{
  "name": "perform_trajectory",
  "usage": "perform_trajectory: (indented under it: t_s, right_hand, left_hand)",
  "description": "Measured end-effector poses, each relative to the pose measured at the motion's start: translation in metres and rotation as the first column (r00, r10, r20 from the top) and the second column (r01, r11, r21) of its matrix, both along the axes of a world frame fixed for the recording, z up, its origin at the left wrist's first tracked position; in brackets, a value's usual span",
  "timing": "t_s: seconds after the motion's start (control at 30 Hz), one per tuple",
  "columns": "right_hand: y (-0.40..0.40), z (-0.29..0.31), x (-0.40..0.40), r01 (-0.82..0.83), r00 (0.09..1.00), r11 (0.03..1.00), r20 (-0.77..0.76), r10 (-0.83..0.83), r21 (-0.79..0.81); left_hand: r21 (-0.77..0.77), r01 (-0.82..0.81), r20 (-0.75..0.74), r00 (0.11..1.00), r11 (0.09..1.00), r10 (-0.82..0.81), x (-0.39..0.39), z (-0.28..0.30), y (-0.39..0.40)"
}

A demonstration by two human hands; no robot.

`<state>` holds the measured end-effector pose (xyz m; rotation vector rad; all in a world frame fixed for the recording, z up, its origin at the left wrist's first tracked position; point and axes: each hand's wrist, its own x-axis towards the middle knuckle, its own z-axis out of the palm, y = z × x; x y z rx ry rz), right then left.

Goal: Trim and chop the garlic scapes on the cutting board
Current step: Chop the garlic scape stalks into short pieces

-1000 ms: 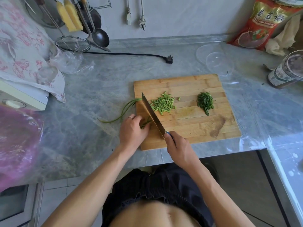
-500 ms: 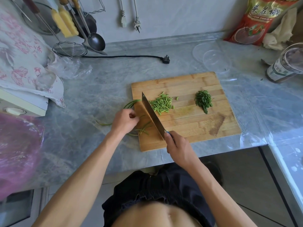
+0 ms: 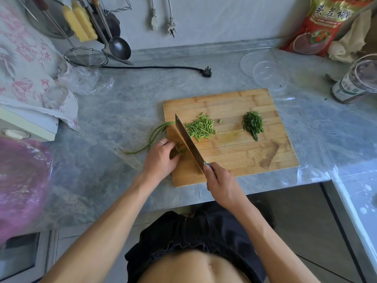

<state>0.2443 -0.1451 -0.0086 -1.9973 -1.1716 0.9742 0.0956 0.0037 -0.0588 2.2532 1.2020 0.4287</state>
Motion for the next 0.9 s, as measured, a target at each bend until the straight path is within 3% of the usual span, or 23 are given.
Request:
perform_trajectory:
  t_s: [0.2,0.43,0.6,0.9]
  right_hand:
    - [-0.001,-0.001,0.0,0.006,1.0,1.0,-0.006,-0.006,0.006]
    - [-0.002,-0.001,0.001,0.018,1.0,1.0,-0.015,-0.017,0.014]
    - [-0.002,-0.002,0.001,0.024,1.0,1.0,-0.005,-0.024,0.013]
    - [-0.003,-0.001,-0.002,0.006,1.0,1.0,0.005,-0.006,0.02]
  left_hand:
    - [0.153,-0.115,-0.024,0.993,0.982,0.12,-0.001,-0.006,-0.017]
    - [0.178,-0.121,0.022,0.993,0.977,0.119,-0.009,-0.013,-0.033]
    - [0.04,-0.27,-0.051,0.961,0.962,0.272,0.004,-0.007,-0.04]
    - [-0.062,-0.333,0.07,0.939,0.941,0.337,0.012,-0.005,-0.039]
